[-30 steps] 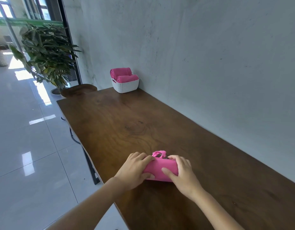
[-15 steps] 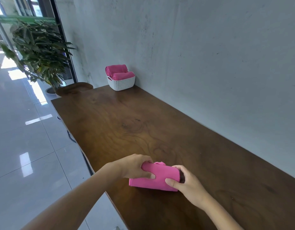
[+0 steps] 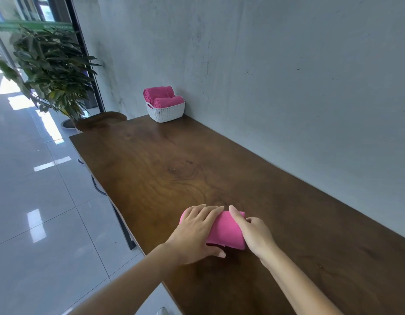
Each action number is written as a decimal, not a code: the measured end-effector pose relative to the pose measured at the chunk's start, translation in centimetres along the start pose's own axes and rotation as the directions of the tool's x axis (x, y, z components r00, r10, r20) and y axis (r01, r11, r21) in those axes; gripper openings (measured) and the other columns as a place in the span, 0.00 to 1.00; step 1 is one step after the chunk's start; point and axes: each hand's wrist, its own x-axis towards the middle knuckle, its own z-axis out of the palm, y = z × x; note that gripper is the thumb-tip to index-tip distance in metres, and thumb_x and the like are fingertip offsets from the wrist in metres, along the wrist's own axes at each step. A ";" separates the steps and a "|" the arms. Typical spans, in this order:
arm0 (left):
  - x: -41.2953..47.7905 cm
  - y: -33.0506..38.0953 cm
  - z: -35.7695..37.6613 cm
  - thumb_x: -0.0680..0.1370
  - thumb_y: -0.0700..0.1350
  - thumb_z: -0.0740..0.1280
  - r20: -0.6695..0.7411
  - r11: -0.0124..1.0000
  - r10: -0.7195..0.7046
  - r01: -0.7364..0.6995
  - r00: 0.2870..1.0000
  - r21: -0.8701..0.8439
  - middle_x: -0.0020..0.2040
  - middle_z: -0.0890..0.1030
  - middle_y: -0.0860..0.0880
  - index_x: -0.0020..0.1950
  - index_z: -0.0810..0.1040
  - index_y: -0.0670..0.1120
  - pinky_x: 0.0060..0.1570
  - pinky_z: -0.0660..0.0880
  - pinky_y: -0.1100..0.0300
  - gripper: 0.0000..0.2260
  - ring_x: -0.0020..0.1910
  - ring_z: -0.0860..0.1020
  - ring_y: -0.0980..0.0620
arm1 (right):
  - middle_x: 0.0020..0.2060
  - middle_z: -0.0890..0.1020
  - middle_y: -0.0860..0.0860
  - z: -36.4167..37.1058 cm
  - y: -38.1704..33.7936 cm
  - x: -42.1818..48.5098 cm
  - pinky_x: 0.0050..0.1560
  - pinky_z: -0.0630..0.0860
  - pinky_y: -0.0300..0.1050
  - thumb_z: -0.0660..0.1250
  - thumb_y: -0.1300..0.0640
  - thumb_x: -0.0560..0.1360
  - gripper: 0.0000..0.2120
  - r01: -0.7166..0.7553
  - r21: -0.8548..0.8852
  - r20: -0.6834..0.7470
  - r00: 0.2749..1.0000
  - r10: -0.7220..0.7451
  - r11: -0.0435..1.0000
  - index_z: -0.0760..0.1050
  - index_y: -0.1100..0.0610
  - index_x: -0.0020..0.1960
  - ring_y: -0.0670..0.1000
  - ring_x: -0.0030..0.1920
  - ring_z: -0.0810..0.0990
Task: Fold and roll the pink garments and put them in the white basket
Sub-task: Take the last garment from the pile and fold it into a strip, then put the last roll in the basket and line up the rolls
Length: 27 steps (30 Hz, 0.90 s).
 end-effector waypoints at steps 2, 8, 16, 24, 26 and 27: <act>-0.1 0.2 0.1 0.68 0.78 0.65 -0.044 0.997 -0.059 0.057 0.997 -0.043 0.79 0.59 0.59 0.81 0.49 0.59 0.78 0.48 0.52 0.49 0.79 0.55 0.54 | 0.53 0.80 0.51 -0.3 -1.1 -0.5 0.42 0.76 0.42 0.51 0.23 0.74 0.38 0.028 -0.024 -0.013 1.000 -0.028 0.999 0.74 0.55 0.60 0.50 0.49 0.80; -0.3 0.3 -1.3 0.63 0.79 0.69 -0.118 0.921 -0.174 0.119 0.978 -0.370 0.69 0.70 0.61 0.75 0.58 0.63 0.72 0.68 0.52 0.46 0.69 0.70 0.58 | 0.48 0.78 0.45 -1.5 -4.0 -3.4 0.54 0.69 0.41 0.42 0.29 0.78 0.36 0.164 0.000 0.005 0.986 -0.164 0.986 0.77 0.52 0.61 0.44 0.50 0.75; -1.9 1.3 -2.0 0.62 0.60 0.84 -0.295 0.643 -0.332 -0.014 0.896 -0.766 0.59 0.78 0.63 0.66 0.68 0.60 0.55 0.80 0.63 0.38 0.61 0.79 0.60 | 0.55 0.85 0.43 -0.7 -4.6 -4.3 0.70 0.72 0.56 0.41 0.15 0.65 0.48 0.298 0.127 0.099 0.945 -0.311 0.946 0.81 0.45 0.60 0.46 0.61 0.80; -3.2 1.1 -2.0 0.65 0.48 0.84 -0.381 0.540 -0.455 -0.090 0.805 -0.837 0.55 0.82 0.55 0.62 0.74 0.51 0.51 0.82 0.58 0.30 0.55 0.83 0.52 | 0.56 0.83 0.40 -0.1 -3.0 -4.9 0.65 0.71 0.40 0.58 0.27 0.76 0.24 0.311 0.197 0.249 0.901 -0.354 0.930 0.79 0.41 0.60 0.40 0.59 0.79; -3.4 0.9 -2.6 0.64 0.53 0.83 -0.408 0.541 -0.474 -0.108 0.780 -0.834 0.54 0.82 0.55 0.60 0.74 0.51 0.49 0.82 0.59 0.29 0.54 0.83 0.52 | 0.53 0.85 0.43 0.2 -2.2 -4.8 0.65 0.75 0.45 0.64 0.32 0.76 0.21 0.328 0.179 0.254 0.896 -0.366 0.928 0.80 0.44 0.59 0.43 0.57 0.82; -3.5 0.9 -3.0 0.64 0.55 0.82 -0.416 0.539 -0.487 -0.110 0.768 -0.835 0.53 0.82 0.55 0.60 0.75 0.52 0.48 0.82 0.60 0.29 0.54 0.83 0.52 | 0.53 0.85 0.44 0.3 -1.9 -4.9 0.65 0.76 0.46 0.66 0.33 0.75 0.20 0.318 0.183 0.260 0.897 -0.358 0.930 0.80 0.45 0.59 0.44 0.57 0.82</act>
